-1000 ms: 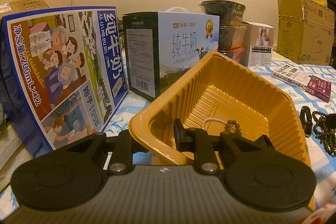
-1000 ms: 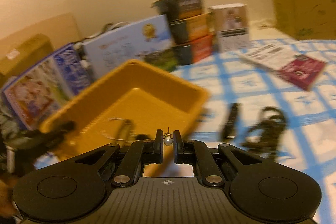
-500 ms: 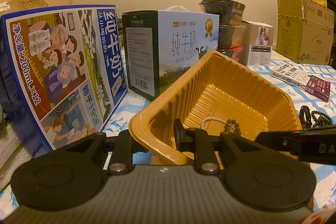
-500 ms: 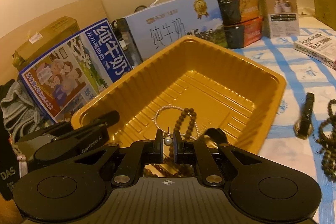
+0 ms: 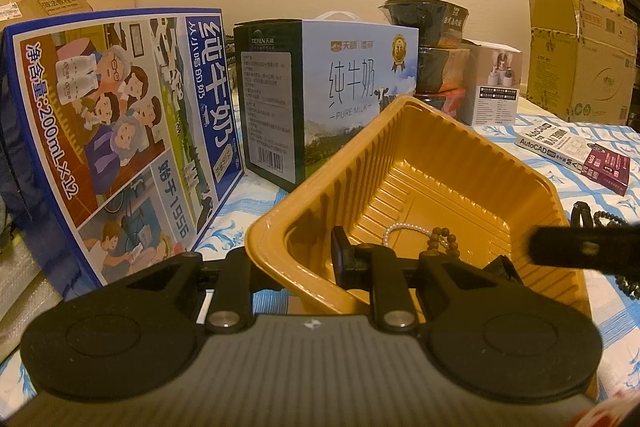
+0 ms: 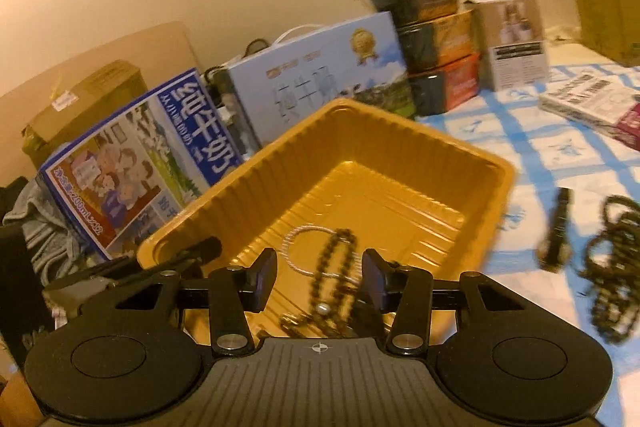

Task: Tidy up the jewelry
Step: 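Carry the small bead bracelet into the orange tray and open the right gripper, then close the right gripper on the black strap of the watch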

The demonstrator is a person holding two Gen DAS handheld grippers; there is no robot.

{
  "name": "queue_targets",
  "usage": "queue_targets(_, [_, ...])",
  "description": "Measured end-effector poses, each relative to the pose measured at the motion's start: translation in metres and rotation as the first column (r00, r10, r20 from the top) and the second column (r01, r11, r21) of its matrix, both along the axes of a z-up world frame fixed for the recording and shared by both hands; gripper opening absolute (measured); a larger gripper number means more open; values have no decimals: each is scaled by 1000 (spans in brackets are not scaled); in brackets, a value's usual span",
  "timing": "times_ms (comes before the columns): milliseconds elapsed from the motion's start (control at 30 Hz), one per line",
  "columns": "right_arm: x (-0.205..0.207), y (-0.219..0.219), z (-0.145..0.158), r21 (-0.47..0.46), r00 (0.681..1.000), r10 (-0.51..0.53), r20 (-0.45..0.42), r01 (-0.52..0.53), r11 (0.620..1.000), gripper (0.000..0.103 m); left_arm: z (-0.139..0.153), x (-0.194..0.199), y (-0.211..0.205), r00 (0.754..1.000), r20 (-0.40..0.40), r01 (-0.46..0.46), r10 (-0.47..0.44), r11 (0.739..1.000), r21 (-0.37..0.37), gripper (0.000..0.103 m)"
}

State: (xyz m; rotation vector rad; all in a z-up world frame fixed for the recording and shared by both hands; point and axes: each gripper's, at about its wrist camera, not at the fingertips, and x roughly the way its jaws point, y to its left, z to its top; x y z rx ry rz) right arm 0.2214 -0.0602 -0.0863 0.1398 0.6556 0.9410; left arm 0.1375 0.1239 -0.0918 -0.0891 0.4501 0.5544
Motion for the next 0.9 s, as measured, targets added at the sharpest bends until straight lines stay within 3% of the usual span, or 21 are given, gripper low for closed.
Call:
queue_targets(233, [-1, -62, -9, -61, 989, -144, -30, 142, 988, 48, 0, -1, 0, 1000, 0, -1, 1, 1000, 1, 19])
queue_targets(467, [1, -117, -19, -133, 955, -293, -42, 286, 949, 48, 0, -1, 0, 1000, -1, -3, 3, 1000, 3, 19])
queue_targets(700, [5, -140, -25, -186, 928, -371, -22, 361, 914, 48, 1, 0, -1, 1000, -2, -1, 1, 1000, 8, 19])
queue_targets(900, [15, -146, -29, -207, 925, -381, -14, 370, 906, 48, 1, 0, -1, 1000, -2, -2, 2, 1000, 8, 19])
